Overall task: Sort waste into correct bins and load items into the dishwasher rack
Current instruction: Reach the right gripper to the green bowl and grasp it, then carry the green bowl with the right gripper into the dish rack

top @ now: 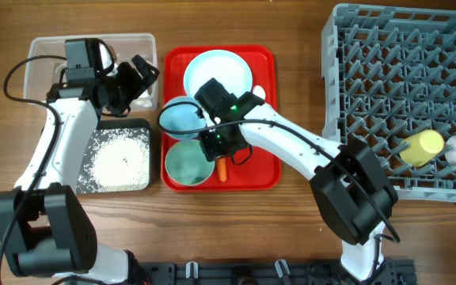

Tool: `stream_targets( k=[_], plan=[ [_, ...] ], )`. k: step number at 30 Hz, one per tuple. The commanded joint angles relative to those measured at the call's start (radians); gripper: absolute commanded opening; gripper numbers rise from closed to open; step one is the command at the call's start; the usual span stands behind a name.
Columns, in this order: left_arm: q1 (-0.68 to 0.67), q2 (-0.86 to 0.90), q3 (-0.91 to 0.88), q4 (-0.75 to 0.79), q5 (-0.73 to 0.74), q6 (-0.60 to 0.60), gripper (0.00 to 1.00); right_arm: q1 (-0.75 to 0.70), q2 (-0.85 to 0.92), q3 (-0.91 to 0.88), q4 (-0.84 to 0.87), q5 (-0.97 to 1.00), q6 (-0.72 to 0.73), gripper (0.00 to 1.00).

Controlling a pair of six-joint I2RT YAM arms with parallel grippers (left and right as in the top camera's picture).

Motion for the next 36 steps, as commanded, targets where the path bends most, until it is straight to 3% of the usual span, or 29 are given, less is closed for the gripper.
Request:
stream_targets(
  k=[1,7,10,14,19,23,31,36],
  plan=[
    [0.004,-0.003,0.005,0.000,-0.006,0.023,1.00,0.004,0.015,-0.008,0.004,0.087,0.000,0.04],
    [0.004,-0.003,0.005,0.000,-0.006,0.023,1.00,-0.010,-0.068,0.002,0.004,0.183,-0.003,0.04],
    [0.004,-0.003,0.005,-0.001,-0.006,0.023,1.00,-0.018,-0.163,0.002,-0.024,0.344,0.000,0.04],
    [0.004,-0.003,0.005,-0.001,-0.006,0.023,1.00,-0.068,-0.367,0.002,-0.039,0.681,0.000,0.04],
    [0.004,-0.003,0.005,0.000,-0.006,0.023,1.00,-0.168,-0.474,0.002,0.015,1.172,-0.040,0.04],
    [0.004,-0.003,0.005,0.000,-0.006,0.023,1.00,-0.328,-0.460,0.001,0.196,1.379,-0.193,0.04],
    [0.004,-0.003,0.005,-0.001,-0.006,0.023,1.00,-0.568,-0.362,0.001,0.683,1.239,-0.520,0.04],
    [0.004,-0.003,0.005,-0.001,-0.006,0.023,1.00,-0.596,-0.186,0.001,1.004,1.307,-0.880,0.04]
  ],
)
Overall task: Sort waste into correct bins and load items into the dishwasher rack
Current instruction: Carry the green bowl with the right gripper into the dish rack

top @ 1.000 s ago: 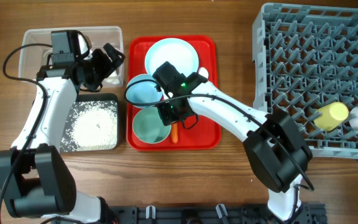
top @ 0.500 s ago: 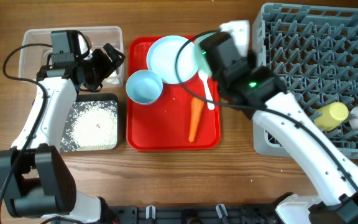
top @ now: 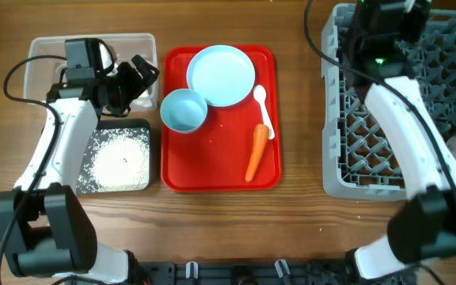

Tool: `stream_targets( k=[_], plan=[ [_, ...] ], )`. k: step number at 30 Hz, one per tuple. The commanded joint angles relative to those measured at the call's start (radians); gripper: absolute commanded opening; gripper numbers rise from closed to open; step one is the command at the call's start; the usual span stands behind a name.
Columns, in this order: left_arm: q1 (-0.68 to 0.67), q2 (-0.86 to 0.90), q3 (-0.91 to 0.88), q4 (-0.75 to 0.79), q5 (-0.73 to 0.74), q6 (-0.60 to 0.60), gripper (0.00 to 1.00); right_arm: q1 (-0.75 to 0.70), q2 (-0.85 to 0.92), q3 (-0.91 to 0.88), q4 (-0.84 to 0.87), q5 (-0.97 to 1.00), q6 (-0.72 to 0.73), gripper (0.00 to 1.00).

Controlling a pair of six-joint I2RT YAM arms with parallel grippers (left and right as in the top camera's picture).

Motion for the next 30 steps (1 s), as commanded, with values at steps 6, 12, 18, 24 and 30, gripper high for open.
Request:
stream_targets(
  k=[6,12,18,24,30],
  plan=[
    [0.005,-0.003,0.005,0.001,-0.006,0.023,1.00,-0.005,0.344,0.007,0.544,0.092,-0.750,0.04],
    [0.005,-0.003,0.005,0.001,-0.006,0.023,1.00,-0.007,0.427,0.007,0.548,0.096,-0.764,0.04],
    [0.005,-0.003,0.005,0.002,-0.006,0.023,1.00,-0.008,0.432,0.007,0.458,0.095,-0.706,0.04],
    [0.005,-0.003,0.005,0.002,-0.006,0.023,1.00,-0.013,0.434,0.006,0.382,0.097,-0.681,0.04],
    [0.005,-0.003,0.005,0.002,-0.006,0.023,1.00,-0.012,0.434,0.003,0.299,0.095,-0.610,0.04]
  ],
)
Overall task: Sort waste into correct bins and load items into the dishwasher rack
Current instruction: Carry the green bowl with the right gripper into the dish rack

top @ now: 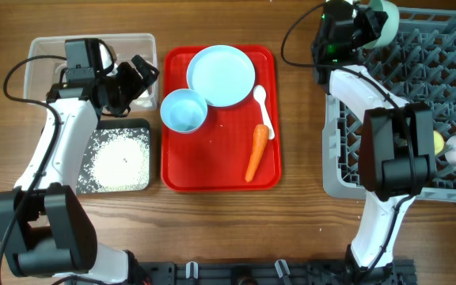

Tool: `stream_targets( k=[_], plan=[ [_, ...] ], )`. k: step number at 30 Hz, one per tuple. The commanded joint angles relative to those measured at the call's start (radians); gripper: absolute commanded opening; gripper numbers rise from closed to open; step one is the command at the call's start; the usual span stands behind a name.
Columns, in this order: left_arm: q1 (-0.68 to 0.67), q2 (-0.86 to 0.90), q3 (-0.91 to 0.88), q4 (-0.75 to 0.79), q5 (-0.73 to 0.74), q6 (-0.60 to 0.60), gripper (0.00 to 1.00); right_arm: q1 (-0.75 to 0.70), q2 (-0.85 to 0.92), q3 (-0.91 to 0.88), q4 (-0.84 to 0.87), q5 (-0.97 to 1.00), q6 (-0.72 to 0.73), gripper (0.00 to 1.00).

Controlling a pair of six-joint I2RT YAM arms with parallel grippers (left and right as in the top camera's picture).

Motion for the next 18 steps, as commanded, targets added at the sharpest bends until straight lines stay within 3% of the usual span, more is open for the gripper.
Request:
stream_targets(
  k=[1,18],
  plan=[
    [0.004,-0.003,0.005,0.000,-0.002,0.023,1.00,-0.006,0.018,0.005,-0.073,0.011,0.097,0.05],
    [0.004,-0.003,0.005,0.000,-0.002,0.023,1.00,0.119,0.018,0.005,-0.204,0.012,0.133,0.06]
  ],
)
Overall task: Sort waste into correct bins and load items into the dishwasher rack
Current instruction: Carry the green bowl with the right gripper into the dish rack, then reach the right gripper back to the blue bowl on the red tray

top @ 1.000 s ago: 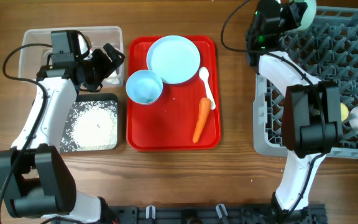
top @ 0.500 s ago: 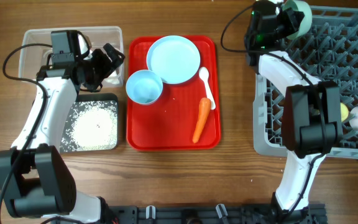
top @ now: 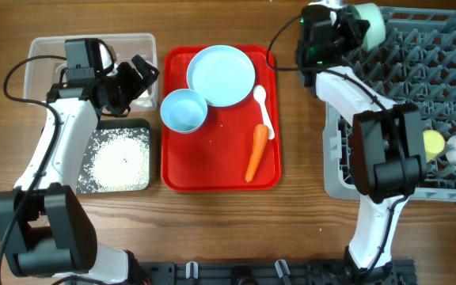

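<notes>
In the overhead view my right gripper (top: 353,24) is at the far left corner of the grey dishwasher rack (top: 418,103). It looks shut on a pale green bowl (top: 370,20) held on edge there. On the red tray (top: 212,170) lie a light blue plate (top: 220,74), a light blue bowl (top: 184,110), a white spoon (top: 264,108) and an orange carrot (top: 255,152). My left gripper (top: 142,73) hangs open over the right side of the clear bin (top: 46,54), holding nothing.
A black bin (top: 121,158) with white grains sits in front of the clear bin, left of the tray. A yellow cup (top: 433,142) and a white item lie at the rack's right side. My right arm runs along the rack's left edge.
My right gripper and the green bowl have shifted slightly left at the rack's far corner. The left arm and everything on the tray are unchanged.
First my right gripper was down at the green bowl on the tray's near left, beside the carrot. Then the bowl was gone from the tray and the arm was over the rack. After that the bowl was at the rack's far left corner, where it remains.
</notes>
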Tool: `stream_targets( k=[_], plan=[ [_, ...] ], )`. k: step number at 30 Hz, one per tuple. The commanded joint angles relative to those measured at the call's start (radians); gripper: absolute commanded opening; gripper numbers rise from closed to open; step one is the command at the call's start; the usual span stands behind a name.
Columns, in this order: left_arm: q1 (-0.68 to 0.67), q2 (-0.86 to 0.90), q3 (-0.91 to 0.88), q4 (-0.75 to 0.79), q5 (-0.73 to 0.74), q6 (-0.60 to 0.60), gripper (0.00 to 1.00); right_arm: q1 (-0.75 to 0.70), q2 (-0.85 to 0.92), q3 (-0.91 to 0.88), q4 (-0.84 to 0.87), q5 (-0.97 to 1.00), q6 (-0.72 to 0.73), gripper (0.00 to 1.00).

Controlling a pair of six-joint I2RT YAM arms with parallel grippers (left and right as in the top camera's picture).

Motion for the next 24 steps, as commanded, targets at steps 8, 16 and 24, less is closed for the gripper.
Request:
stream_targets(
  k=[8,16,24],
  plan=[
    [0.005,-0.003,0.005,0.000,-0.002,0.023,1.00,0.066,0.018,-0.005,-0.087,-0.026,0.018,0.85],
    [0.005,-0.003,0.005,0.000,-0.002,0.023,1.00,0.098,-0.003,-0.005,0.478,0.207,-0.228,1.00],
    [0.005,-0.003,0.005,0.000,-0.002,0.023,1.00,0.272,-0.019,-0.005,0.541,0.226,-0.225,1.00]
  ],
)
